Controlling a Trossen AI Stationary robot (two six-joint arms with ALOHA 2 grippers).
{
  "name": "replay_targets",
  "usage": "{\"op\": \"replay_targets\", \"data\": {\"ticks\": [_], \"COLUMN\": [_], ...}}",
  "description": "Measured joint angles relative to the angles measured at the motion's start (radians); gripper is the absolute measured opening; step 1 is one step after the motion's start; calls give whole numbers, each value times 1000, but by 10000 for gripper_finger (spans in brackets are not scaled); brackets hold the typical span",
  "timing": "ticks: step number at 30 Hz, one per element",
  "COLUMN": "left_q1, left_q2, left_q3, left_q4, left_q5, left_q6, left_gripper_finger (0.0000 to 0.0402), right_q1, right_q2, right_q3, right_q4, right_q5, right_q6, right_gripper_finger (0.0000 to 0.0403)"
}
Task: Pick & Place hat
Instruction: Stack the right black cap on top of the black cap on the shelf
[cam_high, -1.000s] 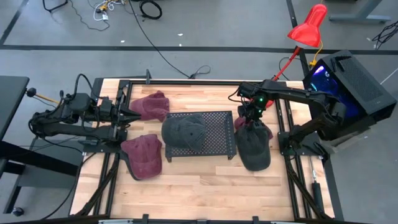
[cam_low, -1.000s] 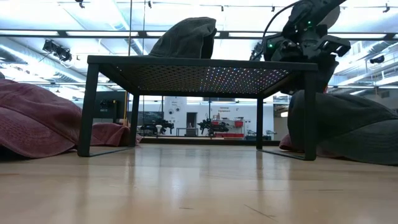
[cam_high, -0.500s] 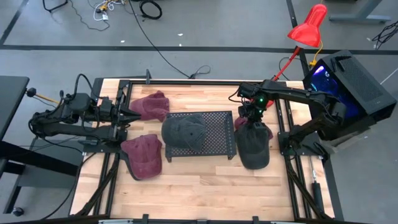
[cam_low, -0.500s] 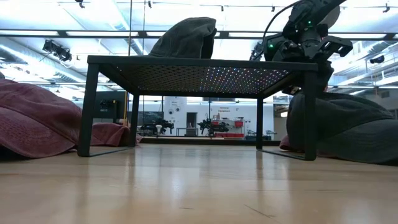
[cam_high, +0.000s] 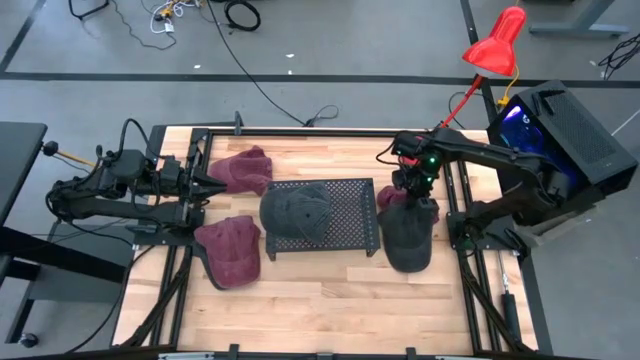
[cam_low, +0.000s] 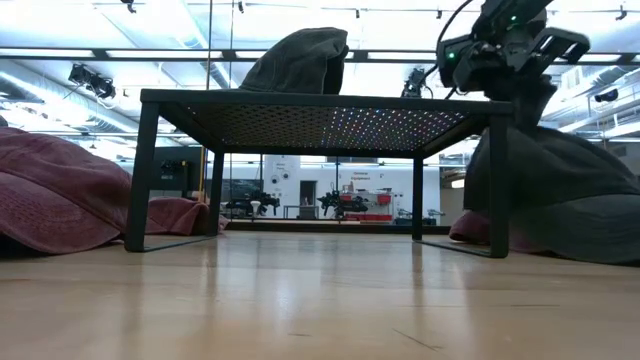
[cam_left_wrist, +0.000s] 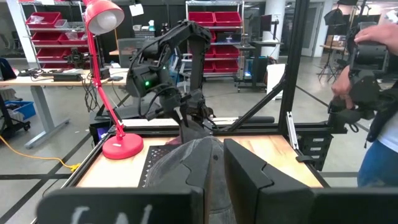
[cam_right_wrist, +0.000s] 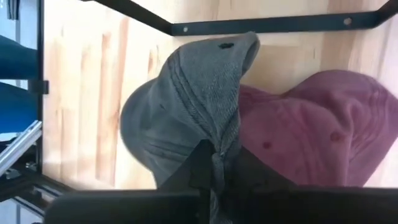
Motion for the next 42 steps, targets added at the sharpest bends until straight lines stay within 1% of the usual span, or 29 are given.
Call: {"op": "replay_targets", "data": {"ticks": [8,11,24,29,37,42], "left_q1": [0,0,0,0,0,0], "left_q2": [0,0,0,0,0,0], "left_q3": [0,0,0,0,0,0], "left_q4": [0,0,0,0,0,0], "left_q5": [0,0,0,0,0,0], "left_q6": [0,0,0,0,0,0], "left_gripper_finger": [48,48,48,48,48,48], "right_q1": [0,0,0,0,0,0], "right_q2": [-95,-134,-297,-346,-434,-477], "right_q3": [0,0,0,0,0,0], "right_q4": [-112,-136,-149,-149,-101,-11], "right_q5": [0,-20,-145,-155,-245,-352], "right_q6": [38,60,182,231,313,381], "right_gripper_finger": [20,20,20,20,23,20]}}
